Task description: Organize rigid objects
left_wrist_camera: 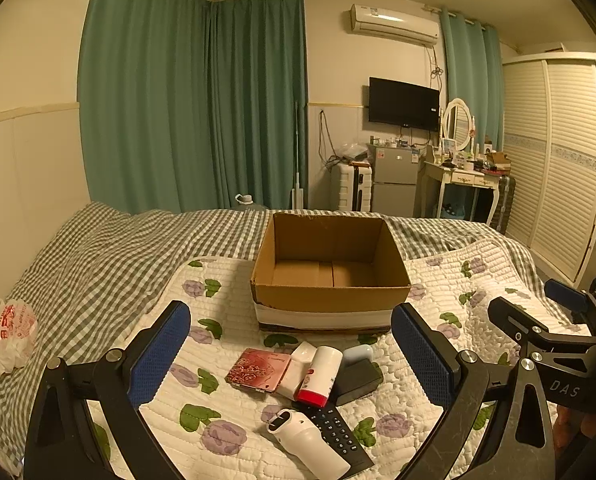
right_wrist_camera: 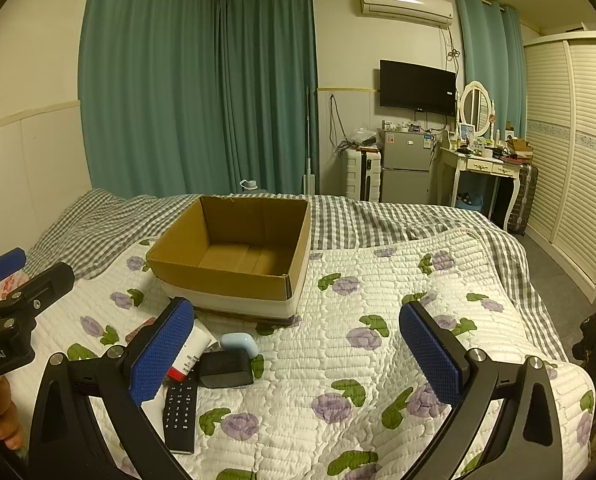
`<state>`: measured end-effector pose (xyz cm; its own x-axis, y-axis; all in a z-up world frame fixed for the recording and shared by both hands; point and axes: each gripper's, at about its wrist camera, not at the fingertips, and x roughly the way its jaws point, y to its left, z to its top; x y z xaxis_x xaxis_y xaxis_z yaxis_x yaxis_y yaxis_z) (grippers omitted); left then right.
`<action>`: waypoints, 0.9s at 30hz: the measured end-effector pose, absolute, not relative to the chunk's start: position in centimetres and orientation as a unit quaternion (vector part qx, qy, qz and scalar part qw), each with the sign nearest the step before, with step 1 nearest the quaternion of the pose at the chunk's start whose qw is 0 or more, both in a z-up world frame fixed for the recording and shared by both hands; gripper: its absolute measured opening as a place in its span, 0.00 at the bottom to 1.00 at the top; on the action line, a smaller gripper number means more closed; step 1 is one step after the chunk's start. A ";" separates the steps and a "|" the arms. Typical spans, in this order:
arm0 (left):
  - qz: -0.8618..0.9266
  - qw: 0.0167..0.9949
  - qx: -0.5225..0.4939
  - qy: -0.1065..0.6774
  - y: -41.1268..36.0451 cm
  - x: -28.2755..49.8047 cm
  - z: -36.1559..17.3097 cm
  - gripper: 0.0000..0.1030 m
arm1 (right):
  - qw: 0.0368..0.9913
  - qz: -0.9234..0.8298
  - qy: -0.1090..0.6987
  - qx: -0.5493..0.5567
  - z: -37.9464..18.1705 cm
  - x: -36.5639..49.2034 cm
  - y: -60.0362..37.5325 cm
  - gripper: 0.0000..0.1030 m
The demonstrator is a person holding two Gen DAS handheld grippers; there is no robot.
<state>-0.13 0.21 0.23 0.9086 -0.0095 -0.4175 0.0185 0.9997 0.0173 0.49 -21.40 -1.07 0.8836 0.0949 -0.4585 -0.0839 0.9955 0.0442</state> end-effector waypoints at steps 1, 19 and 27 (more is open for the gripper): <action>-0.006 0.977 0.010 0.213 0.2 -0.1 0.2 1.00 | 0.970 0.046 0.237 0.011 -1.0 0.5 -21.4 1.00; -0.006 0.977 0.008 0.212 0.5 0.0 0.2 1.00 | 0.970 0.050 0.239 0.007 -1.6 0.4 -20.9 1.00; -0.006 0.977 0.009 0.211 0.4 -0.1 0.2 1.00 | 0.969 0.051 0.240 0.007 -1.6 0.5 -20.9 1.00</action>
<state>-0.06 0.40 0.19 0.9112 -0.0072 -0.4119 0.0150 0.9998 0.0156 0.49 -20.87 -1.60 0.8800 0.1026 -0.4639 -0.0954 0.9947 0.0390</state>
